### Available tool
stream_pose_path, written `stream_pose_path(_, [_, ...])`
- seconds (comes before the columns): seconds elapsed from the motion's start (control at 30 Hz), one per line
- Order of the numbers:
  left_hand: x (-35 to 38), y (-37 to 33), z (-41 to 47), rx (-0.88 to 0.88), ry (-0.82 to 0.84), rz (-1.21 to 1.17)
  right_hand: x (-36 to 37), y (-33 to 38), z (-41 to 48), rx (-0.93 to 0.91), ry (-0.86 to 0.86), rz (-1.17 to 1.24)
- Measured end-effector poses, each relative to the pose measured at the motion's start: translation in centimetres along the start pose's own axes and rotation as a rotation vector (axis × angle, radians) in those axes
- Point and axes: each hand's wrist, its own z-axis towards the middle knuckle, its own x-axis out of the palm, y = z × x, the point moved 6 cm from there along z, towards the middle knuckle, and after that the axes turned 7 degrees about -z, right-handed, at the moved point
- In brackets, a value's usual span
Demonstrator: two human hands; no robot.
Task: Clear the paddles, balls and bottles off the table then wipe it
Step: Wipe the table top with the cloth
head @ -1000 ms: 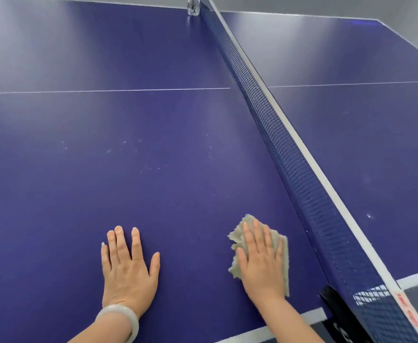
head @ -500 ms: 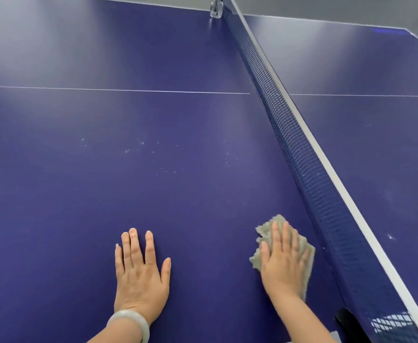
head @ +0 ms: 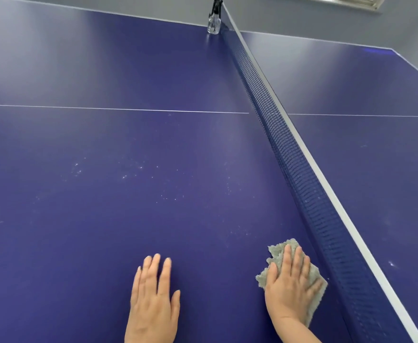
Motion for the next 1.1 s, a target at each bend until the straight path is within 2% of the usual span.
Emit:
stream_pose_path(0.07, [0.4,-1.8,2.1,0.059,0.060,-0.008,-0.4,0.1,0.8,0.029,0.022,-0.003])
stream_pose_path(0.23, [2.4,-2.6,8.5,-0.102,0.111,0.078,-0.8,0.9,3.7,0.052,0.076,0.015])
stream_pose_path(0.43, [3.5,-3.1,9.7,-0.127,0.110,0.179,-2.4,4.0,10.2,-0.076,0.046,0.017])
stream_pose_path(0.63, [3.7,-2.7,9.6,-0.149,0.074,0.218,-4.8,12.2,17.0,-0.363,-0.006,0.010])
stream_pose_path(0.73, [3.7,-2.7,9.6,-0.153,0.072,0.232,-5.5,16.9,16.2,-0.705,0.002,0.004])
stream_pose_path(0.8, [3.7,-2.7,9.7,-0.160,0.072,0.228,-5.3,17.3,14.3,-0.947,0.010,0.007])
stream_pose_path(0.83, [3.7,-2.7,9.7,-0.162,0.073,0.231,-5.0,16.5,14.1,-1.005,0.020,0.021])
stream_pose_path(0.9, [3.6,-2.7,9.8,-0.169,0.082,0.236,-5.1,14.0,15.8,-0.960,-0.001,0.064])
stream_pose_path(0.97, [3.6,-2.7,9.7,-0.175,0.092,0.243,-5.3,12.2,19.4,-0.788,-0.024,0.042])
stream_pose_path(1.1, [3.6,-2.5,9.7,-0.186,0.093,0.247,-6.8,14.1,26.3,-0.533,0.019,0.055])
